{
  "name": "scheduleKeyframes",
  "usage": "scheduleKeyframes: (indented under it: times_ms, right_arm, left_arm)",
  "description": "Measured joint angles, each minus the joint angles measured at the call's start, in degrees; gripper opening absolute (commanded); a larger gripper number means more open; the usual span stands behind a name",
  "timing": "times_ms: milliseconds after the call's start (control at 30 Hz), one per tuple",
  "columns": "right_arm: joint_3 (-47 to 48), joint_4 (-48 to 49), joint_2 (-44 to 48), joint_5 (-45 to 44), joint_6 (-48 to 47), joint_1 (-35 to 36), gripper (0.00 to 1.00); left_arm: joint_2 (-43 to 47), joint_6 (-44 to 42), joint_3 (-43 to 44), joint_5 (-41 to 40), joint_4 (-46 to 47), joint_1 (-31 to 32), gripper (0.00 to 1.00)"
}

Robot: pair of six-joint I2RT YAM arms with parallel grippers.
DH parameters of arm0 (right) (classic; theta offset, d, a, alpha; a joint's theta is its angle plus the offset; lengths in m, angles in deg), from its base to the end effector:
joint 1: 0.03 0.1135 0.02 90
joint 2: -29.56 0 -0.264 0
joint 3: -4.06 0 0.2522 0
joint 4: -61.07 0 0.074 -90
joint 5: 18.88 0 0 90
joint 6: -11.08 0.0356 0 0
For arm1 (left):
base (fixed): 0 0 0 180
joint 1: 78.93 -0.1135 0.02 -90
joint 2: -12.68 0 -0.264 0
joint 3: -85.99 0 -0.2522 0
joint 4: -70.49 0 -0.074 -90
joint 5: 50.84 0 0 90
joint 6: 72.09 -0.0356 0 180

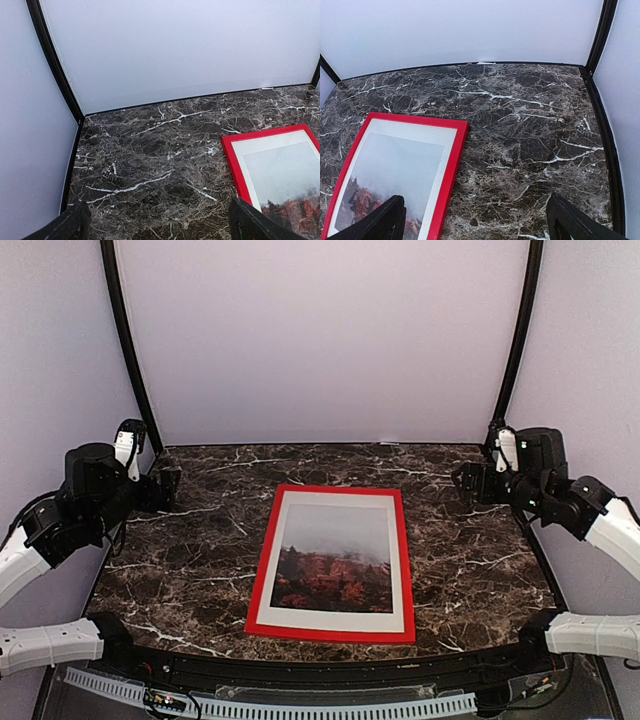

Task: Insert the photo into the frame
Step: Rotate the photo frame at the center of the board, then reset both arms

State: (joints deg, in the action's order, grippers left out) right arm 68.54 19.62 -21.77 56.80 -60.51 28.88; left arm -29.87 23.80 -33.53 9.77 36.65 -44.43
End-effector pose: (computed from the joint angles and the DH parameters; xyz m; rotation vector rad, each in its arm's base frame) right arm 0.1760 0.0871 0.3256 -0.0344 2.0575 0.2558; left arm 0.1471 -0.0799 0.3409 0.0983 1.8094 -0.0257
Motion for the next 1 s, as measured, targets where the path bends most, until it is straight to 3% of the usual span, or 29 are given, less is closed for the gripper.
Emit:
scheduleKeyframes:
  times_ms: [467, 1000]
  right_arm:
    - [-5.2, 0.7, 8.1, -2.2, -2.7, 0.1, 0.99]
    - [-5.2, 0.7, 9.6, -2.3, -3.2, 0.1, 0.99]
  left_arm:
    - [12.2, -2.8, -8.0, 2.1, 4.7, 0.0, 0.99]
    - [11.1, -2.9, -8.0, 2.8, 5.1, 0.0, 0.99]
